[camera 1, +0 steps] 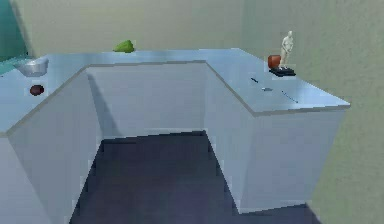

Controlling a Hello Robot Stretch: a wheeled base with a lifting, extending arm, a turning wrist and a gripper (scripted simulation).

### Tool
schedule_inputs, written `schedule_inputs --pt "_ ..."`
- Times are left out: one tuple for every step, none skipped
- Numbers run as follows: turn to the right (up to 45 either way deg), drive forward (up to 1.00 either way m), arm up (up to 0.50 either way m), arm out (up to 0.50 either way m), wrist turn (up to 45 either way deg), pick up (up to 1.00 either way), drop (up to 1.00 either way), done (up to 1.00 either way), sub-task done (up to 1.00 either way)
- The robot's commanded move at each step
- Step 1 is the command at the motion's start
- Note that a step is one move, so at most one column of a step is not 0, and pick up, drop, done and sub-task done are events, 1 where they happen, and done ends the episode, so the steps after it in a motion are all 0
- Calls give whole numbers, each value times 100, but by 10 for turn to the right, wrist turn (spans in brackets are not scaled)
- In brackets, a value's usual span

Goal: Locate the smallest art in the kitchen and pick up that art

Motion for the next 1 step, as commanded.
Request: schedule_inputs --pt "-30 0 0 0 0 0 0 0 0"
